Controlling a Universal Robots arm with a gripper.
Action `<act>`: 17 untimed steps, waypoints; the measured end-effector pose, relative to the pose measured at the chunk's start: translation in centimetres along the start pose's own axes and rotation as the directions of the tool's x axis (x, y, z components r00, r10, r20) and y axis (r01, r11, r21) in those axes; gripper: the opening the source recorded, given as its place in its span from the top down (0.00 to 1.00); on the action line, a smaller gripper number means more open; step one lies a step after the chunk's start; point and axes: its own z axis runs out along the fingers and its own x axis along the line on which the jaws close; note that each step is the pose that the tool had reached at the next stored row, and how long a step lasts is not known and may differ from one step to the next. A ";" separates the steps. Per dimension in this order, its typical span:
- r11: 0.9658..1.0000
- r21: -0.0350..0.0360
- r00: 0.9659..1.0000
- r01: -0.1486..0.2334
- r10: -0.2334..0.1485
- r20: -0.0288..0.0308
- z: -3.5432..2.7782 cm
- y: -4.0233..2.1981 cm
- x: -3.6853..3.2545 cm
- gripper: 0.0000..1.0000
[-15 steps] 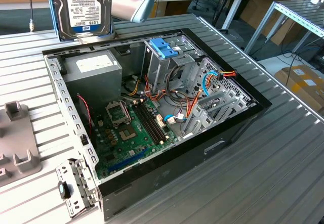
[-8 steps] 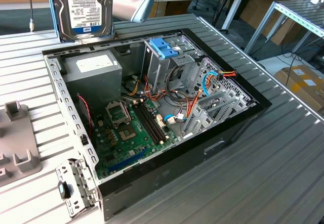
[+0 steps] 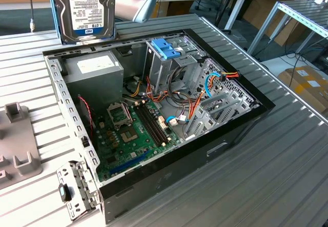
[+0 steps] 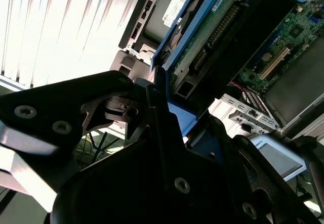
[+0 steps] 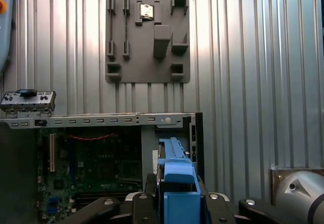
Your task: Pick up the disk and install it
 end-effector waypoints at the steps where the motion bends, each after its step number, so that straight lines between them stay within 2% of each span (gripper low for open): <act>1: 1.000 0.000 1.000 0.000 0.000 0.000 0.00 0.00 0.09 0.63; 17: 1.000 0.000 1.000 0.000 0.000 0.000 -0.03 -0.04 1.20 0.63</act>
